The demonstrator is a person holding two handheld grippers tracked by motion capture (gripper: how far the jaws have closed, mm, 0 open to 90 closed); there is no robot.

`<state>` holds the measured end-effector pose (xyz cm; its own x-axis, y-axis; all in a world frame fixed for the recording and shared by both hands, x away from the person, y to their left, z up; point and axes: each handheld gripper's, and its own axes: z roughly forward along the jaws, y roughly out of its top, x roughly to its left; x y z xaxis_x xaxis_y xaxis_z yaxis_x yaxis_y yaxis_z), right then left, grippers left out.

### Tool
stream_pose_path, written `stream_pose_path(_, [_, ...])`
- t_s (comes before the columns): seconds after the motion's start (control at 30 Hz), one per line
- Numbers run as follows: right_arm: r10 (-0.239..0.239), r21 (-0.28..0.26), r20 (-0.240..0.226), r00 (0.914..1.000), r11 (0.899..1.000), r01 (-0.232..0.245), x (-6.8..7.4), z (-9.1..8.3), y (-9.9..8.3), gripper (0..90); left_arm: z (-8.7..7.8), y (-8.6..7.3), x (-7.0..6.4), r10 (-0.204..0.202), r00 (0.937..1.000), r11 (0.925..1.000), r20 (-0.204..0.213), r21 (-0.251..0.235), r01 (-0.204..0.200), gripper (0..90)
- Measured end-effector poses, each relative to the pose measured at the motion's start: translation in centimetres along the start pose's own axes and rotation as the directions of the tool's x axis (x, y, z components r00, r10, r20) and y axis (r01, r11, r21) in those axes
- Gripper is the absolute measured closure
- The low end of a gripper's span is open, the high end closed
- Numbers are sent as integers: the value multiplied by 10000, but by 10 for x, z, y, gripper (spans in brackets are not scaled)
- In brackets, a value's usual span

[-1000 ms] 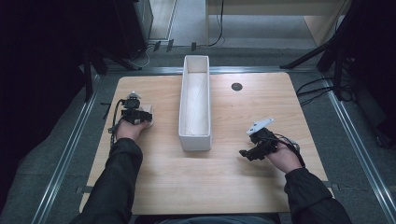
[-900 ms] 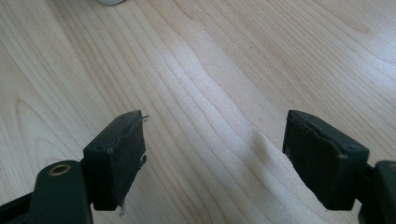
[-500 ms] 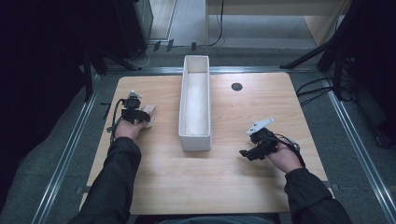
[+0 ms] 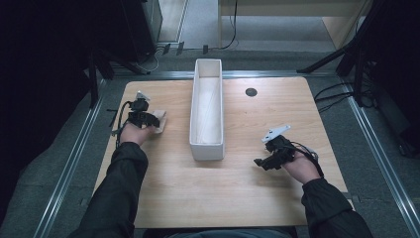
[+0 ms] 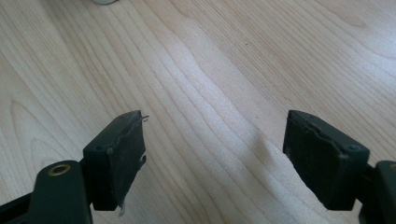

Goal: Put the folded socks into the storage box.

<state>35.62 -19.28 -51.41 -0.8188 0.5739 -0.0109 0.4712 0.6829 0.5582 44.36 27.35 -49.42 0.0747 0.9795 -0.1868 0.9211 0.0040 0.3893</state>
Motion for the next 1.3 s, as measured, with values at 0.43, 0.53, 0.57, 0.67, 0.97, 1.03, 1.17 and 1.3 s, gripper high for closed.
stream_pose_path(0.43, [-6, -12, 17, 10000, 10000, 6, 0, 0, 0, 208, -28, 0, -13, -3, 9976, 10000, 690, 31, 1, 668])
stream_pose_path(0.53, [4, 5, -3, 10000, 10000, -4, 0, 0, 0, 208, -36, -1, -21, 103, 9976, 9999, 683, 101, -110, 668])
stream_pose_path(0.57, [-2, 9, -1, 10000, 10000, 2, 0, 0, 0, 208, -39, -1, -25, 120, 9970, 9999, 761, 110, -129, 668])
stream_pose_path(0.67, [-24, -2, -11, 10000, 10000, 24, 0, 1, 0, 208, -47, -1, -33, 203, 9973, 9997, 701, 152, -214, 657])
stream_pose_path(0.97, [-5, 29, -38, 10000, 10000, 6, 0, 1, 0, 208, -64, -5, -55, 400, 9954, 9983, 873, 382, -435, 658])
stream_pose_path(1.03, [-28, 41, -66, 10000, 10000, 28, 0, 1, 0, 209, -68, -6, -59, 336, 9957, 9989, 868, 292, -362, 658])
stream_pose_path(1.17, [78, -101, -77, 9999, 9999, -78, 0, 1, 0, 208, -74, -9, -69, 397, 9947, 9985, 953, 326, -430, 658])
stream_pose_path(1.3, [95, -117, -116, 9999, 9999, -97, 0, 1, 1, 208, -82, -12, -78, 391, 9965, 9989, 741, 233, -410, 658])
